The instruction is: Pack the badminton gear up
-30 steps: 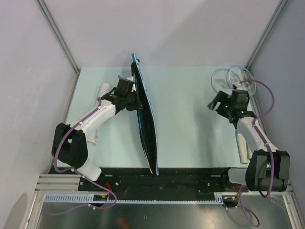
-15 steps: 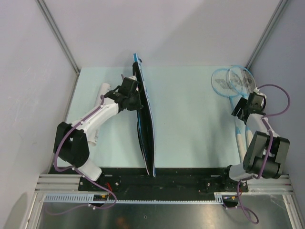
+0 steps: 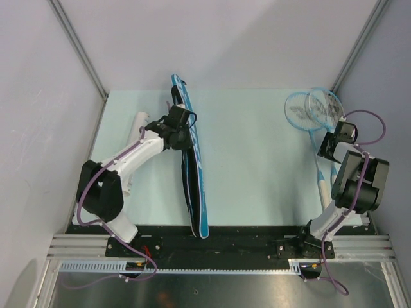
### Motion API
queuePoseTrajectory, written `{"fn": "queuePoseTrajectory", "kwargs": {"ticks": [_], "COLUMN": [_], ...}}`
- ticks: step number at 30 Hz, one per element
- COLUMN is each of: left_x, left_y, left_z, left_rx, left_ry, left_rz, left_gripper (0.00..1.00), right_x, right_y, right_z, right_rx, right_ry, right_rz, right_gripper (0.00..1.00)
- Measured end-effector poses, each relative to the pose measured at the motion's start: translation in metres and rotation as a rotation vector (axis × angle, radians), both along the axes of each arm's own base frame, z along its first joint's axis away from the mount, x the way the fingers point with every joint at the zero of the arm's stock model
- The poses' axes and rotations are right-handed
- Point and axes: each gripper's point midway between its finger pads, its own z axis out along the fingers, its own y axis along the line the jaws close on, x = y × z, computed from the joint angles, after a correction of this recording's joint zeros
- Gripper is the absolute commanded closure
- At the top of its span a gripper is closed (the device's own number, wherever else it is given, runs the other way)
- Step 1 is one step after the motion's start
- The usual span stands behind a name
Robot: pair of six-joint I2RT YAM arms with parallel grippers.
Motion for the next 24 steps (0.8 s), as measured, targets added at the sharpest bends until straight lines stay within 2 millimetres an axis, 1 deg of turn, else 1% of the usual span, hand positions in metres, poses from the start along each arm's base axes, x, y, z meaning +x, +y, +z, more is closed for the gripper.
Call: {"fn": "queuePoseTrajectory", "kwargs": {"ticks": [3, 5, 7, 8, 9, 10, 12, 13, 14, 17, 20, 24], "left_x": [-0.001, 0.000, 0.000, -0.001, 0.000, -0.001, -0.001, -0.001, 0.000, 0.000, -0.002, -0.007], "left_y": [0.003, 0.004, 0.006, 0.007, 0.009, 0.010, 0.013, 0.013, 0.013, 0.015, 0.022, 0.033], "left_z": [0.000, 0.001, 0.003, 0.005, 0.006, 0.008, 0.011, 0.013, 0.017, 0.024, 0.031, 0.028], "left_rx": [0.013, 0.022, 0.038, 0.048, 0.055, 0.065, 0.085, 0.093, 0.103, 0.122, 0.157, 0.202], "left_ry": [0.002, 0.000, -0.003, -0.004, -0.005, -0.004, 0.000, 0.004, 0.007, 0.009, 0.011, 0.037], "left_rz": [0.007, 0.012, 0.020, 0.026, 0.031, 0.034, 0.042, 0.043, 0.045, 0.050, 0.069, 0.097], "left_gripper": [1.00, 1.00, 1.00, 1.00, 1.00, 1.00, 1.00, 1.00, 1.00, 1.00, 1.00, 1.00], "right_x": [0.012, 0.019, 0.024, 0.027, 0.029, 0.032, 0.037, 0.039, 0.041, 0.044, 0.047, 0.047], "right_y": [-0.001, -0.001, -0.001, -0.002, -0.003, -0.004, -0.005, -0.005, -0.004, 0.002, 0.011, 0.013], "right_z": [-0.007, -0.012, -0.015, -0.015, -0.016, -0.015, -0.015, -0.016, -0.015, -0.016, -0.013, -0.006], "right_rx": [0.014, 0.023, 0.024, 0.024, 0.024, 0.020, 0.019, 0.026, 0.033, 0.071, 0.108, 0.132], "right_ry": [0.006, 0.016, 0.023, 0.025, 0.028, 0.030, 0.030, 0.027, 0.025, 0.020, 0.015, 0.009], "right_rz": [0.040, 0.068, 0.093, 0.102, 0.111, 0.123, 0.141, 0.150, 0.170, 0.224, 0.259, 0.234], "right_gripper": [0.45, 0.52, 0.57, 0.64, 0.69, 0.79, 0.88, 0.96, 1.00, 1.00, 1.00, 1.00]}}
